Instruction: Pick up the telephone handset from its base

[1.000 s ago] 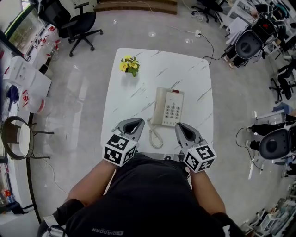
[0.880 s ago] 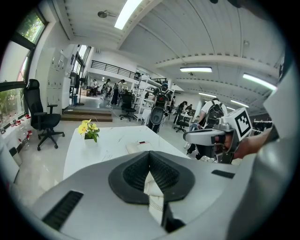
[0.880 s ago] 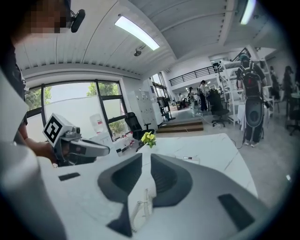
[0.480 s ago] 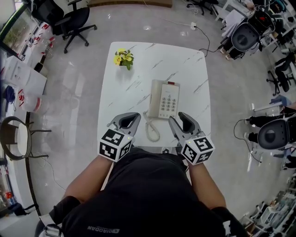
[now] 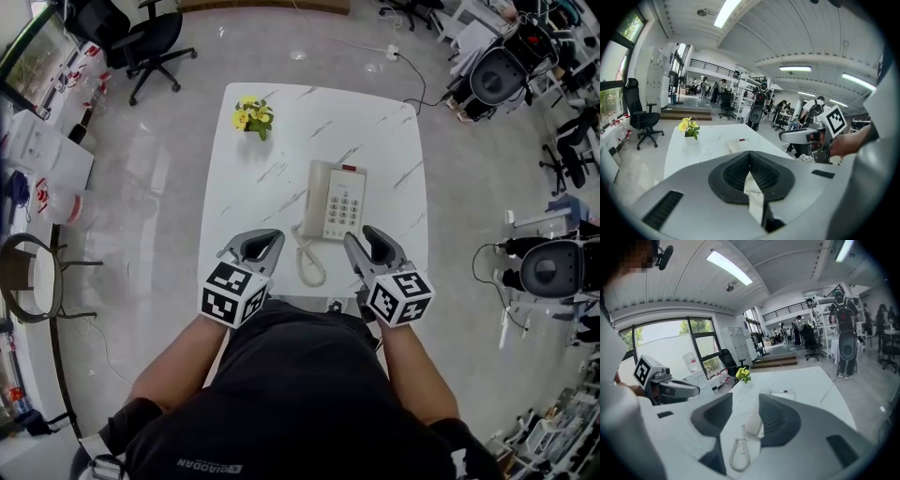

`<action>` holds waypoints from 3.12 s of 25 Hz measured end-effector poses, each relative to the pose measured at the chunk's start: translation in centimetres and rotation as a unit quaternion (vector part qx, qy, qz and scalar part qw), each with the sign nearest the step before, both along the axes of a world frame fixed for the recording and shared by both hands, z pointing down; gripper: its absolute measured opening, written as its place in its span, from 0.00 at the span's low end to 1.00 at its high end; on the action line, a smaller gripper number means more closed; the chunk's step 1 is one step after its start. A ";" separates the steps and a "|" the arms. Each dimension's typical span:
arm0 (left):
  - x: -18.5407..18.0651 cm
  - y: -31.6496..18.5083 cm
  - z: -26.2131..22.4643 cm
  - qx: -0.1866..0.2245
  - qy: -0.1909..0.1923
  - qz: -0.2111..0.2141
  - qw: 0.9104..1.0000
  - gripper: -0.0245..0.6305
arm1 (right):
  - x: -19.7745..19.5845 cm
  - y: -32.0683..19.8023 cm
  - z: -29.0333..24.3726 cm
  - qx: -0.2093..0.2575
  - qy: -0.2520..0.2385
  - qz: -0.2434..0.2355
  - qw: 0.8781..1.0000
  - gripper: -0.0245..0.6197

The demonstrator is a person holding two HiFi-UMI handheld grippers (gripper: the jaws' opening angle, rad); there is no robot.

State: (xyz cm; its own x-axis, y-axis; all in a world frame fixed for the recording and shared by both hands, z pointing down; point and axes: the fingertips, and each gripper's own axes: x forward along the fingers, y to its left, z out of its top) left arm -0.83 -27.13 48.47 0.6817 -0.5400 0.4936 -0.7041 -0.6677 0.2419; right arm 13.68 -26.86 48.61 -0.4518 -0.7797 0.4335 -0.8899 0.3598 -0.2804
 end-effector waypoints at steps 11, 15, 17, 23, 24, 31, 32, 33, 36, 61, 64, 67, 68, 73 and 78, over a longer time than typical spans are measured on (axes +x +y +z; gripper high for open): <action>-3.6 0.8 2.2 -0.022 -0.012 -0.015 1.000 0.04 | -4.5 -4.7 6.8 -0.085 0.020 0.001 0.996 0.31; -5.3 1.1 2.6 -0.026 -0.016 -0.021 0.999 0.04 | -4.8 -7.3 9.4 -0.094 0.048 0.038 0.994 0.31; -6.2 1.2 2.7 -0.029 -0.018 -0.025 0.999 0.04 | -4.6 -8.6 10.6 -0.099 0.072 0.049 0.991 0.31; -8.6 1.2 3.3 -0.036 -0.024 -0.038 0.998 0.04 | -4.5 -10.7 13.7 -0.140 0.081 0.074 0.984 0.38; -8.8 1.3 3.4 -0.037 -0.024 -0.040 0.998 0.04 | -4.5 -10.9 14.2 -0.147 0.079 0.078 0.983 0.38; -10.0 0.9 3.5 -0.043 -0.021 -0.047 0.998 0.04 | -4.8 -12.3 15.9 -0.178 0.097 0.090 0.975 0.40; -10.2 0.8 3.6 -0.044 -0.020 -0.049 0.998 0.04 | -4.8 -12.5 16.2 -0.181 0.099 0.091 0.974 0.40; -10.3 0.8 3.7 -0.045 -0.020 -0.050 0.998 0.04 | -4.8 -12.7 16.5 -0.186 0.100 0.093 0.973 0.40; -10.5 0.6 3.8 -0.047 -0.021 -0.051 0.997 0.04 | -4.7 -13.0 17.2 -0.198 0.102 0.097 0.970 0.40; -9.1 -0.2 3.9 -0.046 -0.018 -0.047 0.998 0.04 | -4.5 -12.0 13.6 -0.191 -0.009 0.098 0.977 0.37; -8.2 -0.3 3.7 -0.042 -0.020 -0.042 0.998 0.04 | -4.5 -11.1 11.3 -0.169 -0.053 0.090 0.980 0.38; -6.9 -0.6 3.2 -0.036 -0.020 -0.040 0.998 0.04 | -4.1 -9.9 8.4 -0.144 -0.096 0.080 0.982 0.37; -6.3 -0.7 2.9 -0.035 -0.019 -0.040 0.998 0.04 | -3.9 -9.4 7.4 -0.134 -0.108 0.075 0.982 0.37; -2.9 -1.4 1.5 -0.022 -0.011 -0.037 0.999 0.04 | -1.5 -7.7 2.8 -0.084 -0.135 0.053 0.986 0.37; 0.1 -1.8 0.2 -0.011 -0.003 -0.037 0.999 0.04 | 1.1 -6.5 -0.2 -0.059 -0.175 0.048 0.982 0.38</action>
State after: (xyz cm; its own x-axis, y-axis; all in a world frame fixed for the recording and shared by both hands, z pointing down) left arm -0.69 -28.97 48.63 0.6374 -0.5776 0.5101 -0.7526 -0.6088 0.2510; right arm 14.78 -33.31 48.43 -0.5153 -0.7804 0.3542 -0.7599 0.2250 -0.6098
